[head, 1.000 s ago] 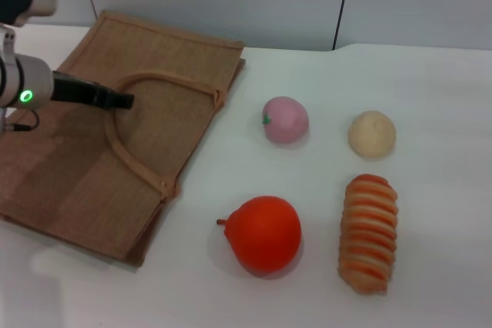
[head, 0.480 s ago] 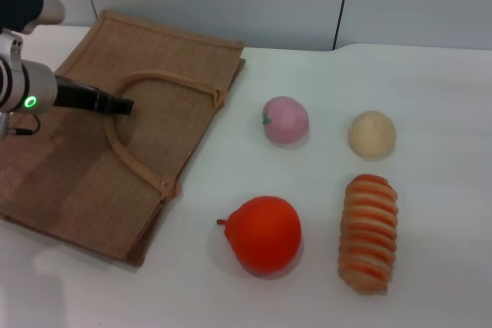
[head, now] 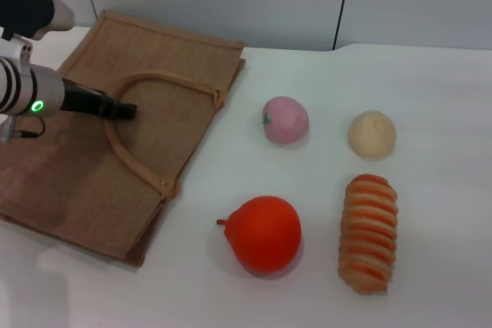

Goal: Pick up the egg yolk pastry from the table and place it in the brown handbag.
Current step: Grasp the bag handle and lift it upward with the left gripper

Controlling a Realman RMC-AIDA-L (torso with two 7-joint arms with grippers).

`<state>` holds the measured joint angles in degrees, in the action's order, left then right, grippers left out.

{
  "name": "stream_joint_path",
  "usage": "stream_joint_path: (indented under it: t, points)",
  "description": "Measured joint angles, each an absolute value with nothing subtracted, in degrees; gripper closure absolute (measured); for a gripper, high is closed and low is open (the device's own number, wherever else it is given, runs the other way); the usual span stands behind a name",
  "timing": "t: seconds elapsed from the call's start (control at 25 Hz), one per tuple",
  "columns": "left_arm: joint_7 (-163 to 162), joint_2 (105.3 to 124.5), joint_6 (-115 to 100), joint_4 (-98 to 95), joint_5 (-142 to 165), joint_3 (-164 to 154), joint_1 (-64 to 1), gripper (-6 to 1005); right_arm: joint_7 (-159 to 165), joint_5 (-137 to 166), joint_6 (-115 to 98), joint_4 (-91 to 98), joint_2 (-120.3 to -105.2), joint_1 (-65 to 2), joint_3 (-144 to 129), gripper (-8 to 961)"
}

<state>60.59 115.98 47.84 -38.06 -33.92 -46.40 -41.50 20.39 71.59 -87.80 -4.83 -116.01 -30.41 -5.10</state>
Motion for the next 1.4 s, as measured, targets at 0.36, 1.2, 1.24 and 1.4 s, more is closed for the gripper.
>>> stream_joint_path:
  t: [0.36,1.2,1.24,1.4]
  points:
    - [60.6,115.88,48.0,-37.3,-33.9,-46.4,-41.7,454,20.4,71.7,-87.8,-4.8,-116.01,-30.4,-5.1,85]
    - [62.7,116.32,50.1,-41.4,-41.8,-46.4,-38.9,855,20.4,71.7,-87.8,-4.3,-116.01,-29.9,-5.1,84]
    - [64.0,116.33,51.3,-42.4,-44.7,-46.4,-38.1,861,20.4,71.7,-87.8,-4.3,-116.01,-29.9,-5.1,84]
    - [69.9,116.20,56.7,-45.1,-57.1,-45.9,-35.1,873,20.4,71.9,-87.8,-4.2,-116.01,-29.9,-5.3,84]
